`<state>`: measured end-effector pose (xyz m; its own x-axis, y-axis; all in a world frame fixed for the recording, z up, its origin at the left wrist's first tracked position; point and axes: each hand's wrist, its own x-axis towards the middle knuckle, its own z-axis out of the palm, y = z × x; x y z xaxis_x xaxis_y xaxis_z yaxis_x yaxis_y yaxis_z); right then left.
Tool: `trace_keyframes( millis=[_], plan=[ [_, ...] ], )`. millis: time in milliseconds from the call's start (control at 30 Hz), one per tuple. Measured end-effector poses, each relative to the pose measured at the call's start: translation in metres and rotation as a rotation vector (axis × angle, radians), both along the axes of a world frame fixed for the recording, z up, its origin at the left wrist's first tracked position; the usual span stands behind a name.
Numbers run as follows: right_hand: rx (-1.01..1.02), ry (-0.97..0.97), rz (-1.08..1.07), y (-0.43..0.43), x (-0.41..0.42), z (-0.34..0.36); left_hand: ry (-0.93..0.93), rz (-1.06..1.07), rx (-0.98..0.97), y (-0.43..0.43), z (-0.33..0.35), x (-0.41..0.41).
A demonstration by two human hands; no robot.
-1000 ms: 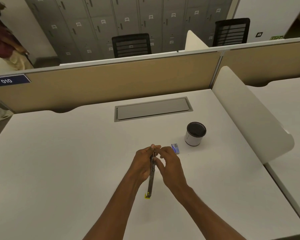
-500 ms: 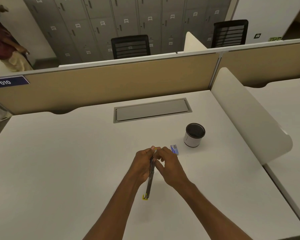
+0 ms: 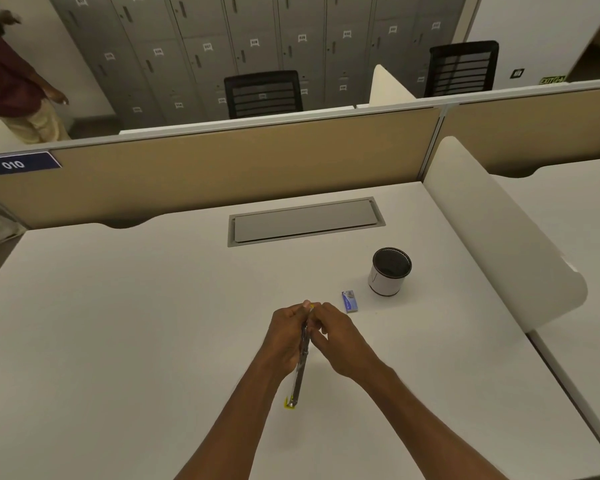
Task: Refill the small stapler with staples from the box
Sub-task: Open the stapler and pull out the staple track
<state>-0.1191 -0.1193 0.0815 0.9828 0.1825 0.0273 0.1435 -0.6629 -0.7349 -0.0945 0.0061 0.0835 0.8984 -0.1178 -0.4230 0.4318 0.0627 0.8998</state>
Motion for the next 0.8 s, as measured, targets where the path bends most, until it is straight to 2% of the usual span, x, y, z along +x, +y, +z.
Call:
trace_keyframes(
  millis=[533, 800],
  plan=[
    [0.018, 0.009, -0.081, 0.000, 0.005, -0.003, -0.028, 0.026, 0.026, -0.006, -0.004, 0.004],
    [0.017, -0.025, 0.003, 0.002, 0.000, 0.003, 0.044, 0.070, -0.021, 0.007, -0.010, 0.014]
  ],
)
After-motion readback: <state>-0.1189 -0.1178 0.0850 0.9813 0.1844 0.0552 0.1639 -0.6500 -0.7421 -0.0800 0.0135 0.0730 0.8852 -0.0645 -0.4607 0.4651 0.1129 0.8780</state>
